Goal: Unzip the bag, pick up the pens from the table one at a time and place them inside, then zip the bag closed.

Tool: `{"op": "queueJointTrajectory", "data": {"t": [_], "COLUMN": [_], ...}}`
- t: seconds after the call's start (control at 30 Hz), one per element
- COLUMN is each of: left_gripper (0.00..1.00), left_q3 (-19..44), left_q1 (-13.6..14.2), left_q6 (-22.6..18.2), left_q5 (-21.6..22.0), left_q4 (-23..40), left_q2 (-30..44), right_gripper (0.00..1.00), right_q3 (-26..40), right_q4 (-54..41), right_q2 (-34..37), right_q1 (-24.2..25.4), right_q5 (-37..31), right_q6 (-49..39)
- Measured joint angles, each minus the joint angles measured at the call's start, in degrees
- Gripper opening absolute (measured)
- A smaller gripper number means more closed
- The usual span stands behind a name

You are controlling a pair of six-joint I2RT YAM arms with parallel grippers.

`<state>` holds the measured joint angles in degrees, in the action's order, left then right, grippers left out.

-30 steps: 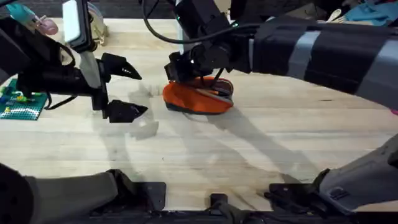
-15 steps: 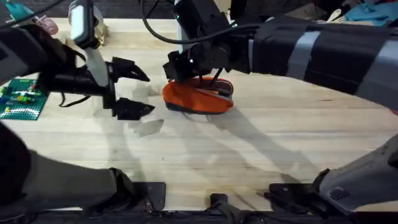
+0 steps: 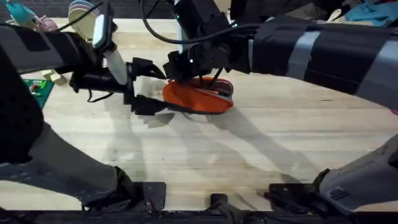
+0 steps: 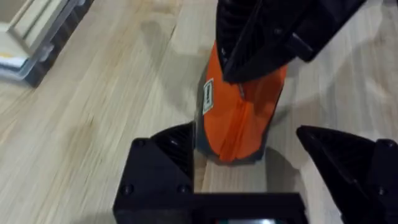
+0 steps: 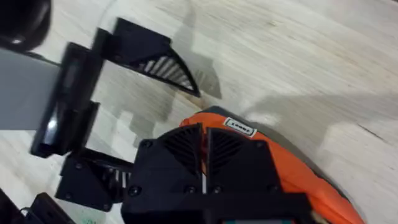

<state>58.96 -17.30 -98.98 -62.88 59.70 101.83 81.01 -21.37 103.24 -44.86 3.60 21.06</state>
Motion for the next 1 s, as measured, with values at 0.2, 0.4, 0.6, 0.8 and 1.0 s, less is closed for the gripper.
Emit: {"op": "queueJointTrajectory", "data": {"t": [0.2,0.4,0.6,0.8,1.0], "left_gripper": [0.977,0.687,0.127,0.045,0.045], "left_q3": [0.0,0.0,-0.1,-0.1,-0.1], "left_q1": [3.6,3.7,3.7,3.7,3.9], "left_q6": [3.1,5.2,6.1,6.1,6.1], "left_q5": [-0.6,-0.8,-2.1,-2.3,-3.0], "left_q4": [-5.0,-5.5,-5.5,-5.5,-5.5], "left_q2": [1.1,1.1,1.1,1.1,1.1], "right_gripper": [0.032,0.032,0.032,0.032,0.032], "right_q3": [0.0,0.0,0.0,0.0,0.0], "right_q4": [0.0,0.0,0.0,-2.0,-5.4], "right_q2": [0.0,0.0,0.0,0.0,0.0], "right_q1": [0.0,0.0,0.0,1.2,4.0], "right_q5": [0.0,0.0,0.0,0.3,1.9], "right_q6": [0.0,0.0,0.0,0.0,0.3]}}
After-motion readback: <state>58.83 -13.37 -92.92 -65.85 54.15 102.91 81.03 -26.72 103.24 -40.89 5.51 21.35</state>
